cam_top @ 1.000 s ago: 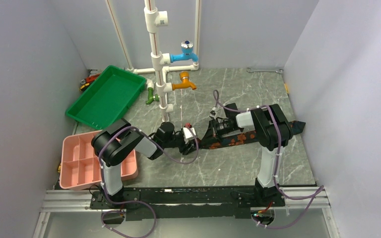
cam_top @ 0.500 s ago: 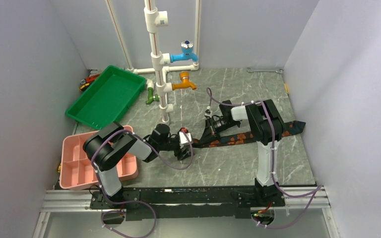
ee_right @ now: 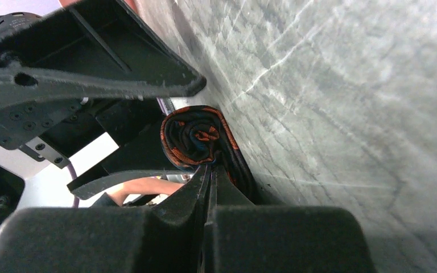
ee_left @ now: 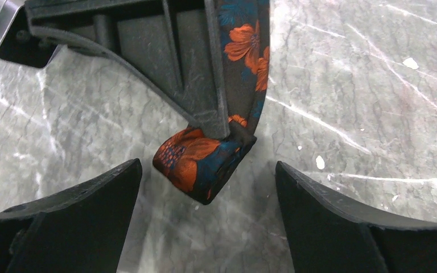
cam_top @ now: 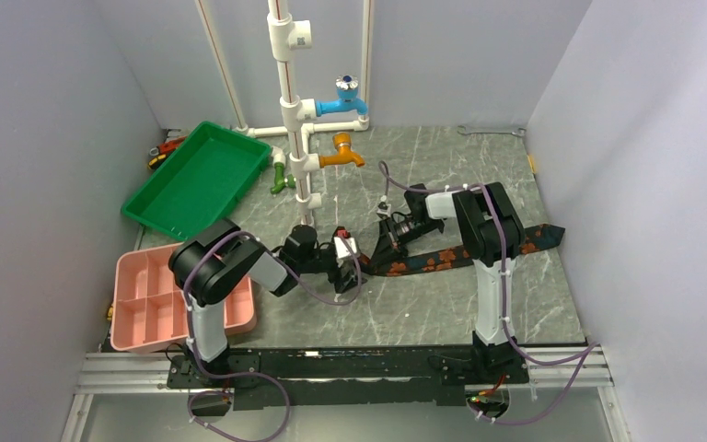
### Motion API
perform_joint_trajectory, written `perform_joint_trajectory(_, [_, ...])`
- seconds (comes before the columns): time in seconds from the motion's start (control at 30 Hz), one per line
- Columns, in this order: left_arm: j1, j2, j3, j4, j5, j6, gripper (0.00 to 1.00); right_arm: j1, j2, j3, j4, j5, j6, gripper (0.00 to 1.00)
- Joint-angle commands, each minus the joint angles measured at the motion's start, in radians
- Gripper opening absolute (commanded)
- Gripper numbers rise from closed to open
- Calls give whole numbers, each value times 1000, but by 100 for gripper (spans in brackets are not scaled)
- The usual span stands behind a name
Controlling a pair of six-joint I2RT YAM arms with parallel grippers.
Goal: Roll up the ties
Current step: Roll the tie at the center of the board.
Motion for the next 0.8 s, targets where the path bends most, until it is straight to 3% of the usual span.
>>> perform_joint_trajectory(0.0, [15, -61, -45, -97, -39, 34, 95, 20, 75, 2, 30, 288, -91, 0])
perform_joint_trajectory(0.2, [17, -63, -26, -141, 78, 155, 92, 36, 103, 75, -43, 267, -173, 0])
perform_joint_trajectory(0.33, [16, 7, 29, -127, 80, 137, 87, 43, 124, 116, -94, 265, -235, 0])
perform_joint_trajectory(0.43, [18, 67, 62, -109, 46, 115, 76, 43, 142, 134, -132, 261, -277, 0])
perform_joint_trajectory(0.57, [15, 97, 67, -76, 131, 81, 62, 43, 167, 166, -176, 257, -317, 0])
perform_joint_trajectory(0.7, [-1, 88, 56, -101, 164, 80, 41, 40, 169, 172, -175, 255, -312, 0])
perform_joint_trajectory(0.77, [-8, 67, 54, -159, 130, 75, 36, 40, 160, 167, -163, 248, -298, 0])
